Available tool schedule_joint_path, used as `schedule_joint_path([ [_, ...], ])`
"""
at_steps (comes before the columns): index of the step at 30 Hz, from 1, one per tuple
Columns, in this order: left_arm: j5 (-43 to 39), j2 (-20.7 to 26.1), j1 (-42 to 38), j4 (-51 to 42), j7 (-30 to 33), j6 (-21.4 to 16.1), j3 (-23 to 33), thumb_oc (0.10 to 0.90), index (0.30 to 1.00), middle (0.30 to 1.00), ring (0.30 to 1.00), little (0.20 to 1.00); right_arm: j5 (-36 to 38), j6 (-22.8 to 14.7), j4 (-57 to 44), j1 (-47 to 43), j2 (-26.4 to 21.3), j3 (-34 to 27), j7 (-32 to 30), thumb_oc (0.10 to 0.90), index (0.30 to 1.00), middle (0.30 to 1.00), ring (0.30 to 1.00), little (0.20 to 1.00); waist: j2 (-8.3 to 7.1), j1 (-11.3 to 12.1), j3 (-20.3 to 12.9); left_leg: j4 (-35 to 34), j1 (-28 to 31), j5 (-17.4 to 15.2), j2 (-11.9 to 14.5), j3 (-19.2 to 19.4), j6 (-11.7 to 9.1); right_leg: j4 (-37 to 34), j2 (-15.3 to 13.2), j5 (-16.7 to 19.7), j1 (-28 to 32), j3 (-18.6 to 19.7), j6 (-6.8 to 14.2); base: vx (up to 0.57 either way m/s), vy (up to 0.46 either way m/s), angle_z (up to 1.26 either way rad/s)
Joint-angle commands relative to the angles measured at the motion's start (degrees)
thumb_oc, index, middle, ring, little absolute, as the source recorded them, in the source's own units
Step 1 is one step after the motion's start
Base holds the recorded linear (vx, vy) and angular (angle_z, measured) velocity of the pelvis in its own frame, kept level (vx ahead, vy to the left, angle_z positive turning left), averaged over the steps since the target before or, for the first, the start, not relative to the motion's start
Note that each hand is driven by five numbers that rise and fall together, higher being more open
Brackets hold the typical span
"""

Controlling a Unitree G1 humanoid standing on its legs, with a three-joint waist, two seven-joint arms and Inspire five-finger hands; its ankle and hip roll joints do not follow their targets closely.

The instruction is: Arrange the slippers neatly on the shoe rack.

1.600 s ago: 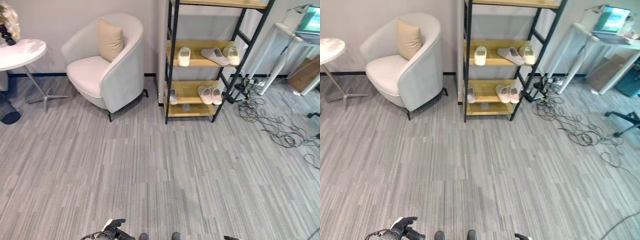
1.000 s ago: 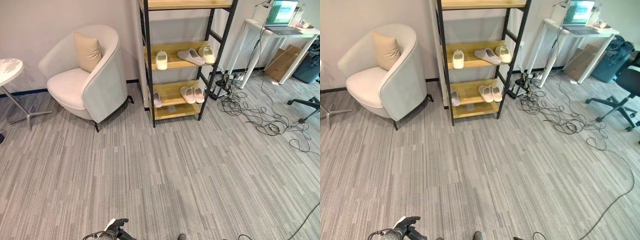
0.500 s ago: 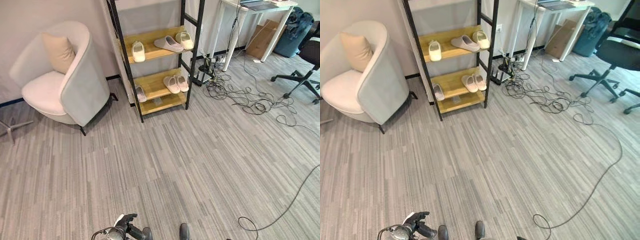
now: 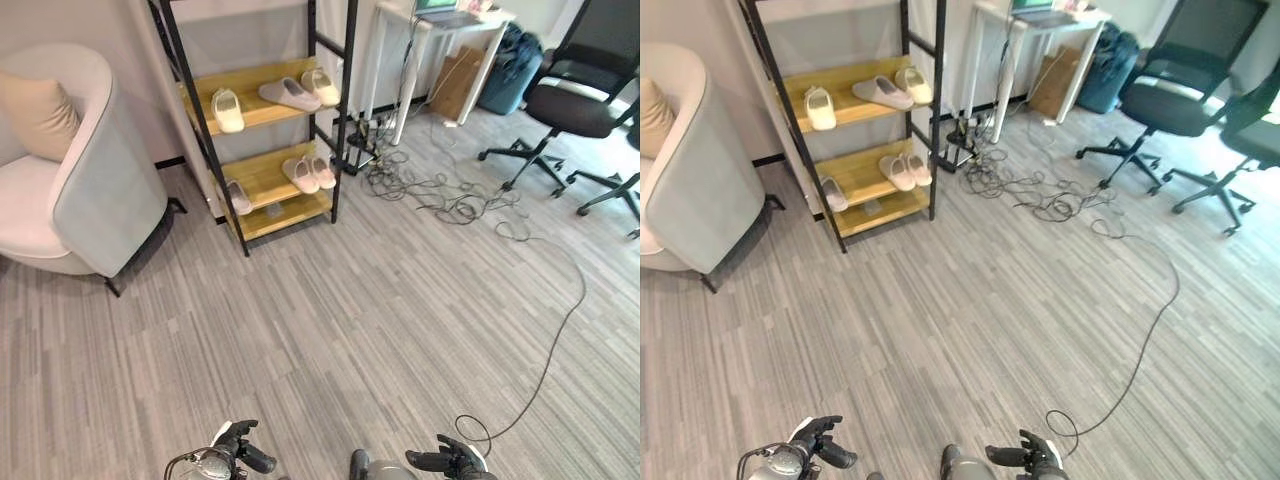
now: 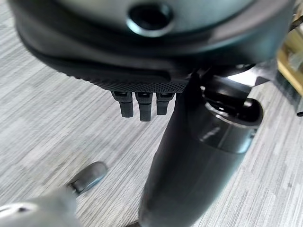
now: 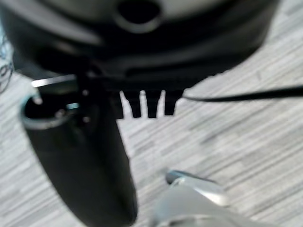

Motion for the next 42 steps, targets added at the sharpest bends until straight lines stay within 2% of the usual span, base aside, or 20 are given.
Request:
schedule_joint_path([
  [1,-0.4,-1.2,-0.9,1.7,0.7,-2.2,1.0,0.8,0.9,0.9,0.9,0.9,1.1,-0.9,-0.3,0.5,-3.0,0.8,-0.3,0.8,0.9,0.9,0.9,0.9,1.88,-1.3,-0.3,0.5,-2.7,1.7,-2.9,-6.2,-2.3,-14.1,0.9,8.3,0.7,-0.1,3.7,0.33,-0.135,-0.06],
  [5,1.2,-1.9,-0.4,2.5,0.7,-2.4,0.7,0.8,0.9,0.9,0.9,0.9,0.8,-1.0,0.0,1.4,-3.0,1.1,0.0,0.8,0.9,0.9,0.9,0.9,1.44,-2.1,-1.2,0.4,1.0,-1.5,-2.9,-7.5,-3.2,-16.5,0.5,10.6,2.2,0.7,3.8,0.39,-0.215,0.27],
  [7,1.5,-2.3,0.0,2.8,0.7,-2.1,0.8,0.8,0.9,0.9,0.9,0.9,0.5,-0.9,0.6,1.8,-3.1,1.3,-0.1,0.8,0.9,0.9,0.9,0.9,1.64,-2.2,-1.8,2.5,1.1,-2.2,-1.3,-7.8,-4.5,-16.1,0.5,10.5,3.5,0.2,3.1,0.34,-0.246,0.41],
  [10,1.2,-2.5,0.2,2.6,0.6,-2.2,1.0,0.8,0.9,0.9,0.9,0.9,0.4,-0.8,1.1,1.6,-3.6,1.7,0.0,0.8,0.9,0.9,0.9,0.9,1.55,-2.0,-1.6,9.0,-0.9,-0.6,0.3,-8.1,-5.8,-16.3,0.8,9.8,5.5,-0.2,2.2,0.2,-0.237,0.3],
  [11,0.6,-2.4,0.0,1.8,0.8,-2.3,1.0,0.8,0.9,0.9,0.9,0.9,1.1,-1.1,0.5,1.4,-4.0,2.1,0.0,0.8,0.9,0.9,0.9,0.9,0.66,-1.1,-0.5,19.2,-6.1,3.9,1.8,-8.8,-7.2,-16.4,0.8,8.4,8.0,0.3,0.8,0.18,-0.292,0.01],
  [12,0.0,-2.2,-0.4,1.4,1.1,-2.4,1.0,0.8,0.9,0.9,0.9,0.9,1.4,-1.3,0.4,1.1,-4.2,2.3,-0.2,0.8,0.9,0.9,0.9,0.9,0.04,-0.7,0.1,24.4,-9.1,5.6,2.6,-8.8,-7.5,-16.2,0.7,7.7,8.8,0.4,0.0,0.24,-0.361,0.0],
  [14,-0.3,-2.0,-0.4,1.0,1.1,-2.1,0.6,0.8,0.9,0.9,0.9,0.9,1.7,-0.9,0.5,0.8,-4.7,2.6,-0.4,0.8,0.9,0.9,0.9,0.9,-1.37,0.7,0.9,28.2,-13.6,5.7,3.8,-7.1,-6.0,-15.8,0.4,5.5,11.5,0.6,-1.3,0.26,-0.232,-0.12],
  [15,-0.4,-2.0,-0.4,1.0,1.1,-2.1,0.5,0.8,0.9,0.9,0.9,0.9,1.7,-0.9,0.5,0.8,-4.7,2.6,-0.4,0.8,0.9,0.9,0.9,0.9,-1.32,0.8,0.9,28.4,-13.6,5.6,3.8,-7.0,-6.0,-15.8,0.4,5.5,11.5,0.6,-1.3,0.29,-0.145,-0.07],
  [17,-0.3,-2.0,-0.3,1.1,1.0,-2.1,0.4,0.8,0.9,0.9,0.9,0.9,1.8,-0.9,0.5,0.9,-4.8,2.4,-0.5,0.8,0.9,0.9,0.9,0.9,-1.44,1.2,0.9,26.6,-14.4,4.5,3.3,-6.5,-5.5,-16.0,0.6,4.8,12.6,0.6,-1.3,0.24,-0.049,0.04],
  [18,-0.2,-2.0,0.0,1.1,0.8,-2.0,0.4,0.8,0.9,0.9,0.9,0.9,1.5,-0.9,0.5,1.1,-4.9,2.4,-0.4,0.8,0.9,0.9,0.9,0.9,-1.05,1.7,0.3,20.8,-15.2,2.6,1.5,-5.5,-4.6,-16.7,1.0,3.5,14.7,0.5,-0.9,0.38,-0.033,-0.1],
  [22,0.6,-2.1,0.7,1.3,0.4,-2.1,0.4,0.8,0.9,0.9,0.9,0.9,0.6,-1.2,1.0,1.4,-4.9,2.2,-0.5,0.8,0.9,0.9,0.9,0.9,1.1,3.7,-0.2,5.7,-18.4,10.5,-1.6,-5.0,-5.6,-18.2,4.3,1.0,19.9,2.1,-0.6,0.45,-0.027,0.06],
  [24,0.7,-2.1,0.9,1.4,0.3,-2.1,0.5,0.8,0.9,0.9,0.9,0.9,0.4,-1.3,1.0,1.3,-4.7,2.0,-0.5,0.8,0.9,0.9,0.9,0.9,1.28,4.2,-0.2,4.3,-19.1,11.5,-2.1,-5.3,-5.8,-18.2,4.7,0.3,21.0,3.1,-0.6,0.32,0.006,-0.04],
  [27,0.7,-2.4,2.4,2.0,-0.1,-1.8,1.1,0.8,0.9,0.9,0.9,0.9,-0.4,-1.4,0.9,2.2,-4.2,1.5,-0.6,0.8,0.9,0.9,0.9,0.9,1.4,5.1,-1.8,3.7,-18.7,11.7,-2.4,-5.3,-4.3,-17.6,5.1,-2.3,24.1,4.3,-0.4,0.47,0.043,-0.24],
  [30,0.5,-2.2,2.4,2.3,-0.1,-1.5,1.7,0.8,0.9,0.9,0.9,0.9,-2.0,-1.0,1.5,2.5,-3.6,1.4,-0.2,0.8,0.9,0.9,0.9,0.9,0.38,5.8,-3.0,3.1,-15.7,9.6,-3.9,-4.7,-2.3,-7.9,2.3,-1.1,22.3,3.7,2.0,0.39,0.083,-0.35],
  [32,0.8,-1.7,1.9,1.8,-0.4,-1.4,1.1,0.8,0.9,0.9,0.9,0.9,-2.6,-0.8,1.2,2.0,-3.6,1.8,0.4,0.8,0.9,0.9,0.9,0.9,0.56,4.9,-1.9,3.2,-13.2,7.7,-4.3,-5.1,-0.8,5.2,0.1,5.0,15.8,3.8,4.6,0.24,0.094,-0.36],
  [34,0.8,-1.0,1.3,1.0,-0.2,-1.3,0.6,0.8,0.9,0.9,0.9,0.9,-2.8,-1.1,0.7,1.7,-3.5,2.1,0.3,0.8,0.9,0.9,0.9,0.9,1.95,3.7,-1.3,3.6,-10.9,6.0,-3.1,-5.6,-0.2,12.9,-0.4,8.1,11.0,2.7,4.0,0.31,0.07,0.13],
  [35,0.7,-0.8,1.0,0.6,-0.2,-1.2,0.5,0.8,0.9,0.9,0.9,0.9,-2.9,-0.9,0.7,1.6,-3.4,2.3,0.3,0.8,0.9,0.9,0.9,0.9,2.57,3.3,-1.1,3.7,-9.6,5.2,-2.7,-6.1,0.0,15.4,-1.1,6.8,8.9,1.7,3.2,0.4,0.047,0.32],
  [36,0.6,-0.5,0.8,0.4,0.0,-1.4,0.4,0.8,0.9,0.9,0.9,0.9,-2.9,-0.9,0.6,1.7,-3.4,2.5,0.1,0.8,0.9,0.9,0.9,0.9,3.29,3.1,-1.2,3.6,-8.2,4.4,-2.1,-6.5,0.0,14.7,-1.2,5.6,6.6,0.4,2.2,0.38,0.014,0.26],
  [39,0.2,-0.7,0.5,0.1,0.1,-1.7,0.2,0.8,0.9,0.9,0.9,0.9,-2.5,-1.0,0.7,1.5,-3.5,2.7,0.3,0.8,0.9,0.9,0.9,0.9,3.2,1.8,-1.4,2.8,-5.0,2.8,-2.4,-7.7,-0.7,5.6,-0.7,2.6,5.0,-1.2,1.6,0.39,-0.081,0.03],
  [42,1.0,-1.1,-0.6,0.4,0.2,-2.0,-0.4,0.8,0.9,0.9,0.9,0.9,-2.0,-1.1,0.4,1.3,-3.6,2.8,0.4,0.8,0.9,0.9,0.9,0.9,2.28,-0.4,-1.1,0.9,-1.2,1.3,-3.8,-9.3,-1.8,-9.0,1.3,6.2,1.6,-0.7,3.1,0.41,-0.151,0.4],
])
